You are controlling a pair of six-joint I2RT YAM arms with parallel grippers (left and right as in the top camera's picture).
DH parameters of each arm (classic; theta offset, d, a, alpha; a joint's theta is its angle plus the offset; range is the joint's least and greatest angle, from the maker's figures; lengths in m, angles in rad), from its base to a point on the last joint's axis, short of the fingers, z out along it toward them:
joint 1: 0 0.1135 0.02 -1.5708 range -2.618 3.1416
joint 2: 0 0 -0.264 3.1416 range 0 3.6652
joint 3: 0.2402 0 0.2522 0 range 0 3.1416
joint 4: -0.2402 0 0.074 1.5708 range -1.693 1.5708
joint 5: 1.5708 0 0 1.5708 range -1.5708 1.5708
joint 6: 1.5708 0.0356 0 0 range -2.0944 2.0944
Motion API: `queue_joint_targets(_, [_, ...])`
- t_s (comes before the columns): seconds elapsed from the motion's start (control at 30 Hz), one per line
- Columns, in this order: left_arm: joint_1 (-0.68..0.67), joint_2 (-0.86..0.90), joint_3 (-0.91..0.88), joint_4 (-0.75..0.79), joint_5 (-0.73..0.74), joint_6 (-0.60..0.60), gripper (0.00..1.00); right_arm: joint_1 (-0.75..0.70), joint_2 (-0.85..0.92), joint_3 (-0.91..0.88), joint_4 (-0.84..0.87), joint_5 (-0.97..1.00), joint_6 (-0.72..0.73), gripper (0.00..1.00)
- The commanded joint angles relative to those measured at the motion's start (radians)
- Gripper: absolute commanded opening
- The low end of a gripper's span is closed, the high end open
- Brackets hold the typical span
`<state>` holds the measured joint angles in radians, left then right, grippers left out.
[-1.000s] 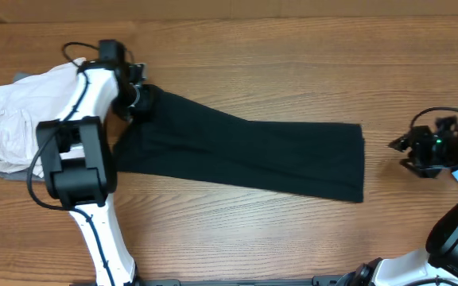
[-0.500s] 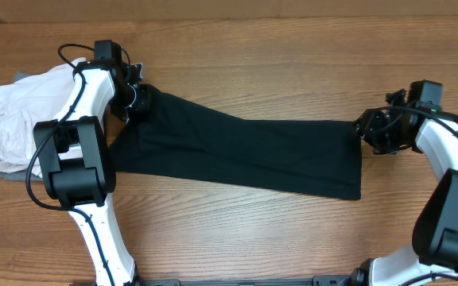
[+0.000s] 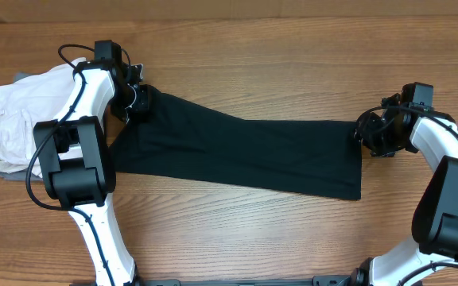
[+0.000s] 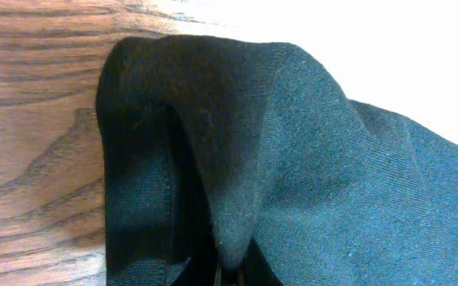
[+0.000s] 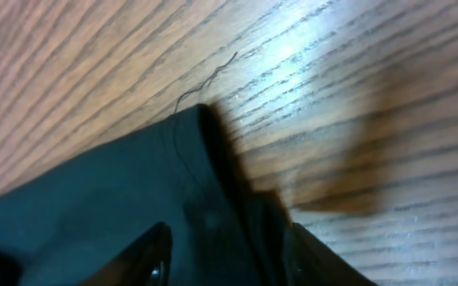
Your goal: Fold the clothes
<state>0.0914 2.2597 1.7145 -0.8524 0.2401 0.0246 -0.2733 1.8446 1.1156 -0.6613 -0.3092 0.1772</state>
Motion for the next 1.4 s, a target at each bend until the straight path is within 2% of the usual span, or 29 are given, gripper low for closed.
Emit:
queue_joint_targets(0.0, [-0.009, 0.018, -0.001, -0.009, 0.016, 0.006, 0.05, -0.001, 0.019, -0.004, 0.007, -0.004, -0.003, 0.36])
queue_joint_targets(0.1, [-0.009, 0.018, -0.001, -0.007, 0.016, 0.006, 0.04, -0.002, 0.019, 0.000, 0.006, -0.019, -0.003, 0.06])
queue_joint_targets(0.13, [-0.008, 0.018, -0.001, -0.007, 0.016, 0.006, 0.04, -0.005, 0.019, 0.002, 0.006, -0.027, -0.003, 0.04])
queue_joint_targets(0.3, [0.010, 0.018, 0.000, -0.006, 0.025, 0.005, 0.04, -0.047, 0.019, 0.037, 0.005, -0.060, -0.002, 0.04])
queue_joint_targets(0.53, [0.069, 0.018, 0.001, 0.000, 0.129, 0.005, 0.04, -0.094, 0.019, 0.058, 0.040, -0.089, 0.039, 0.04])
queue_joint_targets(0.8, [0.071, 0.018, 0.001, -0.005, 0.131, 0.014, 0.04, -0.097, 0.019, 0.058, 0.074, -0.085, 0.036, 0.04])
queue_joint_targets(0.87, [0.071, 0.018, 0.001, -0.008, 0.132, 0.014, 0.08, -0.097, 0.019, 0.058, 0.074, -0.085, 0.035, 0.04])
queue_joint_targets(0.9, [0.071, 0.018, 0.001, -0.010, 0.139, 0.014, 0.13, -0.097, 0.019, 0.058, 0.074, -0.085, 0.035, 0.04])
queue_joint_targets(0.93, [0.071, 0.018, 0.001, -0.011, 0.151, 0.014, 0.24, -0.097, 0.019, 0.058, 0.073, -0.085, 0.035, 0.05])
queue_joint_targets(0.97, [0.071, 0.018, 0.001, -0.012, 0.164, 0.014, 0.36, -0.097, 0.019, 0.058, 0.073, -0.085, 0.035, 0.16])
queue_joint_targets(1.03, [0.071, 0.015, 0.003, -0.023, 0.174, 0.018, 0.44, -0.102, 0.017, 0.059, 0.070, -0.095, 0.035, 0.35])
queue_joint_targets(1.1, [0.072, 0.008, 0.016, -0.045, 0.172, 0.034, 0.53, -0.116, 0.014, 0.066, 0.055, -0.121, 0.035, 0.42])
queue_joint_targets(1.17, [0.079, -0.003, 0.045, -0.086, 0.172, 0.059, 0.56, -0.138, 0.009, 0.083, 0.031, -0.148, 0.036, 0.49])
queue_joint_targets(1.27, [0.090, -0.031, 0.111, -0.156, 0.173, 0.066, 0.56, -0.182, -0.012, 0.118, -0.018, -0.193, 0.035, 0.49])
queue_joint_targets(1.37, [0.091, -0.074, 0.179, -0.229, 0.174, 0.090, 0.55, -0.217, -0.042, 0.151, -0.087, -0.221, 0.036, 0.43])
